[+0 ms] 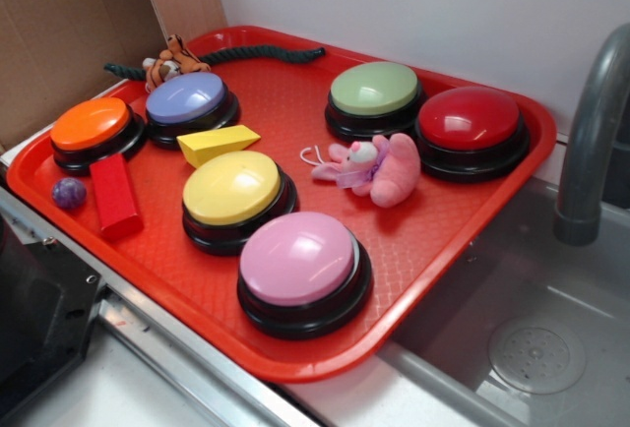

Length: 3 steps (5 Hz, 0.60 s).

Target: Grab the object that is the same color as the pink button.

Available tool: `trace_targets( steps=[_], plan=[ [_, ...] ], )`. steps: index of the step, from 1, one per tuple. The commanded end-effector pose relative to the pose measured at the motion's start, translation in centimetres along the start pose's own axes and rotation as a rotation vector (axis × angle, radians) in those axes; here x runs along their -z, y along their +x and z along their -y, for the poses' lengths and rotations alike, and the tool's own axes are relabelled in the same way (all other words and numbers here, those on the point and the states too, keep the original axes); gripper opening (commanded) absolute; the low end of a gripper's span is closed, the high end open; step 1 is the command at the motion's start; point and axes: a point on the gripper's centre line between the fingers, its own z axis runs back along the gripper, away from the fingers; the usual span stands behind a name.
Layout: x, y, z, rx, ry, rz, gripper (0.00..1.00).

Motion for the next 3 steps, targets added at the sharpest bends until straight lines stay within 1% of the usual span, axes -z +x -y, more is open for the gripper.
trace_targets(
  steps=[1, 2, 3],
  plan=[
    [0.0, 0.0, 0.0, 0.0, 0.0, 0.0, 1.0],
    [2.8, 3.8, 1.8, 0.156, 0.021, 0.054, 1.0],
    [5.6, 6.5, 3.3, 0.289, -0.018, 0.07, 1.0]
  ],
)
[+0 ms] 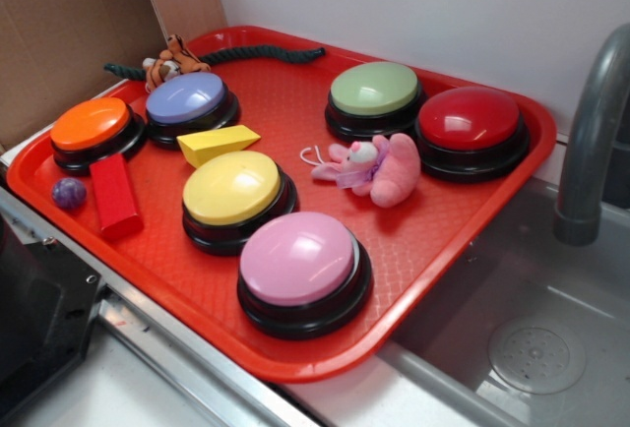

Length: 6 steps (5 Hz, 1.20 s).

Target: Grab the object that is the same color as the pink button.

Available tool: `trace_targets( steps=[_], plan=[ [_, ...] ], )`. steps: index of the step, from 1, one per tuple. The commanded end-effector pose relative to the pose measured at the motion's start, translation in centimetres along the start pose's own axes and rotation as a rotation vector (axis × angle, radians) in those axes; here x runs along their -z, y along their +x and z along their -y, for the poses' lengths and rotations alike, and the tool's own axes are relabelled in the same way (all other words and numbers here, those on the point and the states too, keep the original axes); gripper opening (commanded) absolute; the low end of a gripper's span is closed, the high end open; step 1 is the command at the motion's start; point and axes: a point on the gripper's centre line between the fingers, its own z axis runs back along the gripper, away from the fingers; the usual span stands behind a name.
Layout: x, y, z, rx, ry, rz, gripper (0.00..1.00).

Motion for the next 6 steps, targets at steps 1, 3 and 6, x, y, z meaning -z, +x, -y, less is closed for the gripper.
trace_targets(
  steps=[1, 3, 6],
  plan=[
    [7.6, 7.6, 4.2, 0.406, -0.035, 0.159, 1.0],
    [13.4, 10.7, 8.1, 0.615, -0.162, 0.213, 1.0],
    [17.1, 10.2, 9.8, 0.612, -0.187, 0.15, 1.0]
  ],
)
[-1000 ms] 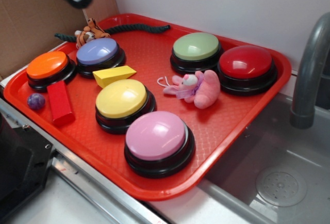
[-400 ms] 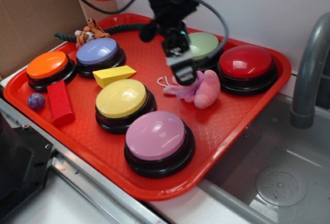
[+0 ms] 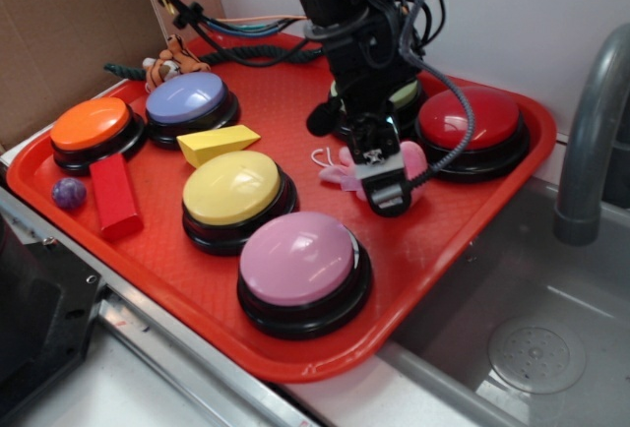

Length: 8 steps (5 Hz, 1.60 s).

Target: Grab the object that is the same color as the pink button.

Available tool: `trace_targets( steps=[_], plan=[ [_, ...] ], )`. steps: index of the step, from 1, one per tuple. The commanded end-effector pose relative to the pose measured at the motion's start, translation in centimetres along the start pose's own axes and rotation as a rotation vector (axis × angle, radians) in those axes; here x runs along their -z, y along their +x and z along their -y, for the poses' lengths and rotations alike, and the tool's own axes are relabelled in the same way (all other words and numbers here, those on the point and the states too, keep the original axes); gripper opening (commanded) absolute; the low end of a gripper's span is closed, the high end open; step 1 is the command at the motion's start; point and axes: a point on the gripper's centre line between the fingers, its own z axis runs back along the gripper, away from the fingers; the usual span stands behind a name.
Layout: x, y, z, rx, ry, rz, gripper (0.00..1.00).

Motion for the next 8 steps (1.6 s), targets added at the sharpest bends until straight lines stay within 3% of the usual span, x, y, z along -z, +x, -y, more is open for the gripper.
trace_targets(
  steps=[1, 4, 5, 6, 8],
  plan=[
    [0.2, 0.6, 0.7, -0.034, 0.001, 0.018, 1.0],
    [2.6, -1.4, -0.6, -0.187, 0.0, -0.068, 1.0],
    [2.5, -1.5, -0.6, -0.209, 0.017, -0.09, 0.0],
    [1.7, -1.4, -0.5, -0.194, 0.012, -0.079, 0.0],
    [-1.9, -1.5, -1.2, -0.219, 0.053, -0.087, 0.0]
  ],
)
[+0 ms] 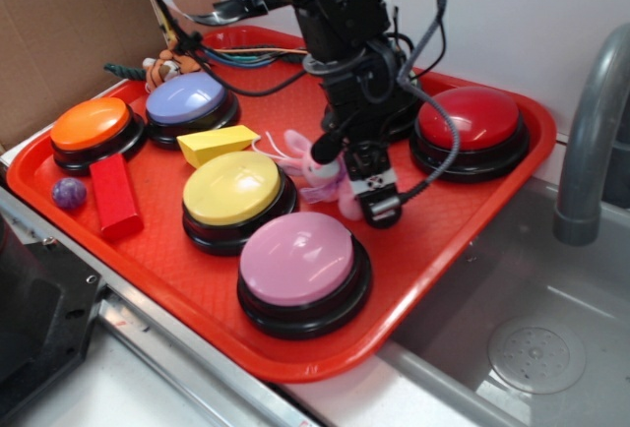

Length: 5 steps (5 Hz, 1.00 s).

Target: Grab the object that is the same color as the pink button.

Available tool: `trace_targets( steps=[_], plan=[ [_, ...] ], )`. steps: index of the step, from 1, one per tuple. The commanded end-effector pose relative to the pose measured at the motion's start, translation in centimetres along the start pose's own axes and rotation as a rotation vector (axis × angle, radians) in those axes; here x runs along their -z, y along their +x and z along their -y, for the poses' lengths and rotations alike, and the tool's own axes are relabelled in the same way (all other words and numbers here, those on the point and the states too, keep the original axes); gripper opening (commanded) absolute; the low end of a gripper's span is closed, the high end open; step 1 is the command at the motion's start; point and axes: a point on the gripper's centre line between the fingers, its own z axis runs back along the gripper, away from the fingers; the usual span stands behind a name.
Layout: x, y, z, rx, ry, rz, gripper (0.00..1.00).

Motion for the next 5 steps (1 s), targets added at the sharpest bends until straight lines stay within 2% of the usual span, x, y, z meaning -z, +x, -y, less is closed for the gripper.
trace_targets(
  steps=[1, 2, 3, 4, 5],
  plan=[
    [-7.1, 0.8, -0.8, -0.061, 0.057, 0.044, 0.0],
    [-10.6, 0.3, -2.0, -0.114, 0.069, 0.031, 0.0],
    [-13.9, -1.7, -3.1, -0.211, 0.087, 0.022, 0.0],
    [-16.6, -5.0, -4.2, -0.337, 0.126, 0.038, 0.0],
    [-17.2, -6.0, -4.8, -0.377, 0.106, -0.029, 0.0]
  ],
)
